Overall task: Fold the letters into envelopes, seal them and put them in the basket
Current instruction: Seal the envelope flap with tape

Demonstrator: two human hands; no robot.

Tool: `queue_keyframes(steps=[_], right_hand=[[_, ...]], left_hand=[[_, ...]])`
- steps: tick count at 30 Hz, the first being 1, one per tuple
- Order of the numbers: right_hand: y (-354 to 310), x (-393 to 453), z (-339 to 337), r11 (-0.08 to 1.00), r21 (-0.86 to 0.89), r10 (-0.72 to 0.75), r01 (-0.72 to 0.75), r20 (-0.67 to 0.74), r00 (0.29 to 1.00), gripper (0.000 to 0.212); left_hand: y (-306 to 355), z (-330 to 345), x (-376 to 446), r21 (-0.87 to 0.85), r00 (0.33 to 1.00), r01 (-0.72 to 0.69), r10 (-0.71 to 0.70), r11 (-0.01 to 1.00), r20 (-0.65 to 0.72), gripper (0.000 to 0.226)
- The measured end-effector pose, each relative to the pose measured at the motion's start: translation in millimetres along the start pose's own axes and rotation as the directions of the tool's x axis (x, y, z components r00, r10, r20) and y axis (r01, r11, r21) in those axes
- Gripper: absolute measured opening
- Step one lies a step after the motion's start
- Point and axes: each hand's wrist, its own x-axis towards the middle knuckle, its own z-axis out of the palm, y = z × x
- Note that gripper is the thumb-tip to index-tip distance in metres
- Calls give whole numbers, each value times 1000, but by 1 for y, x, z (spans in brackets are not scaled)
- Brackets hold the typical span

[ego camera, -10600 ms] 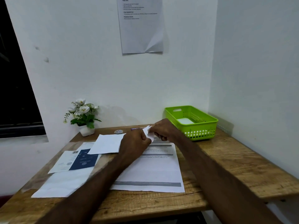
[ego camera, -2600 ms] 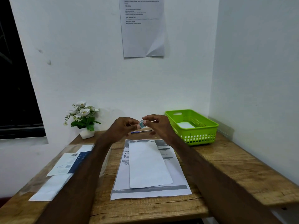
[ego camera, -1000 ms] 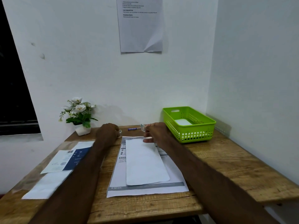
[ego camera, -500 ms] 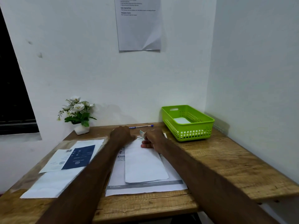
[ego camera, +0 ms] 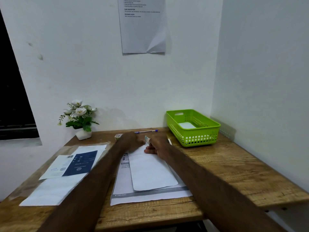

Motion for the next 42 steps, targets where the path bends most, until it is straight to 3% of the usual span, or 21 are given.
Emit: queue_keyframes(steps=[3, 5, 8, 15, 24, 30, 42], right_hand=[[-1, -2, -5, 999, 42, -14, 14, 16, 1000, 23], [-3, -3, -6, 997, 78, -14, 13, 10, 1000, 11], [-6, -2, -7, 984, 177, -16, 19, -14, 1000, 12], [-9, -6, -10, 926, 369, -67, 76, -36, 997, 12], [-8, -8, -8, 904, 416, -92, 102, -44, 995, 26], [-13, -8, -5, 880, 456, -114, 131, -66, 991, 11], [-11, -6, -1, 853, 487, -149, 187, -116, 982, 9]], left_hand=[[4, 3, 2, -106, 998, -49, 46, 993, -35, 39], [6, 5, 2, -101, 996, -67, 61, 993, -64, 27], [9, 4, -1, -72, 984, -59, 45, 996, -171, 12], [0, -2, -2, -251, 950, -79, -4, 965, -314, 15], [5, -9, -5, -458, 935, -201, 30, 866, -354, 23], [10, -13, -5, -527, 933, -205, 2, 825, -359, 27], [13, -15, -10, -555, 905, -301, 48, 775, -423, 8]])
